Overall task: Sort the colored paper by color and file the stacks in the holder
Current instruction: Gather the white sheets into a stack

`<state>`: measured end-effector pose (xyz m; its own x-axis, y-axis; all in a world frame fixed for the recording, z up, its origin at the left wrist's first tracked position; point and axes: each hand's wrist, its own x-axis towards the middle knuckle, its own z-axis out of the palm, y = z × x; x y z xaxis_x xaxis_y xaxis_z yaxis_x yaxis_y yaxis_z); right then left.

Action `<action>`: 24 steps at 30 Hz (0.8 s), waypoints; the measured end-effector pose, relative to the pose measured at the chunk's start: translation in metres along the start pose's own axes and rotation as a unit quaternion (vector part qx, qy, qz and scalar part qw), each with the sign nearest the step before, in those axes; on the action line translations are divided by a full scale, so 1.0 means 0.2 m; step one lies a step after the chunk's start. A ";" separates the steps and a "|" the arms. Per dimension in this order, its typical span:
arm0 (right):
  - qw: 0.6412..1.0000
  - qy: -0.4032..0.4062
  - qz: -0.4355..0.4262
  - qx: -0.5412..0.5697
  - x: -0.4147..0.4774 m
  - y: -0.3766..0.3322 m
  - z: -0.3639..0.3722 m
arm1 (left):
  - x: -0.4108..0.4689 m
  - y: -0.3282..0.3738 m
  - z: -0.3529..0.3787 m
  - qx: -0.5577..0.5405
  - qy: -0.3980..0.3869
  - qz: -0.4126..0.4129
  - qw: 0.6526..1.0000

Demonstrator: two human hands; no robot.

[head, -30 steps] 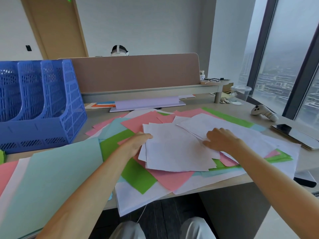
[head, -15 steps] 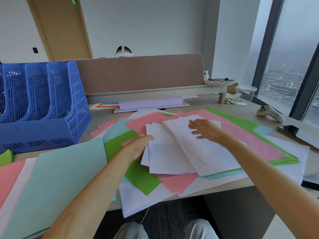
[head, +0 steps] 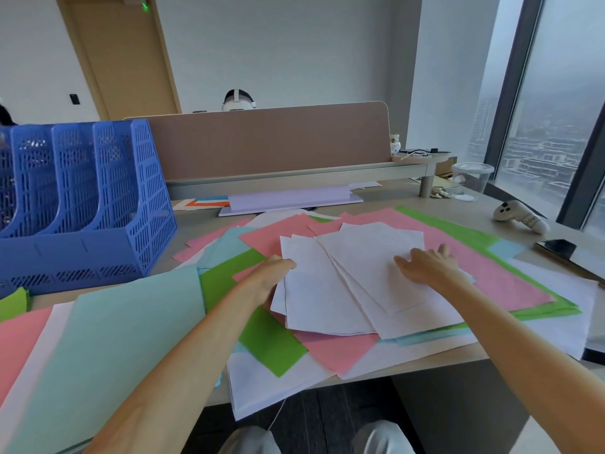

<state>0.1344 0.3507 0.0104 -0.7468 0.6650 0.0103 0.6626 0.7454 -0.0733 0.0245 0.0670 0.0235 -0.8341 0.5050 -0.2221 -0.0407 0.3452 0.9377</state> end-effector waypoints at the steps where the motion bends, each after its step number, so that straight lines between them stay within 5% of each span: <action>1: 1.000 0.010 -0.004 -0.003 -0.01 -0.01 -0.01 | 0.00 0.01 0.01 0.009 0.007 0.004 1.000; 6: 0.994 -0.001 -0.057 0.097 -0.04 -0.07 -0.03 | -0.03 0.05 0.09 0.019 0.028 0.007 0.999; 17: 0.980 0.012 -0.161 0.113 -0.21 -0.12 0.05 | 0.16 -0.04 0.13 0.054 0.046 0.064 0.995; 24: 0.913 0.042 -0.068 0.401 -0.12 -0.08 0.05 | -0.01 0.05 0.17 0.020 0.116 0.232 0.966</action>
<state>0.1413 0.3231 0.0023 -0.7902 0.5949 0.1471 0.2846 0.5689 -0.7716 0.0449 0.0970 0.0246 -0.8584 0.4232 0.2898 0.3844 0.1569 0.9097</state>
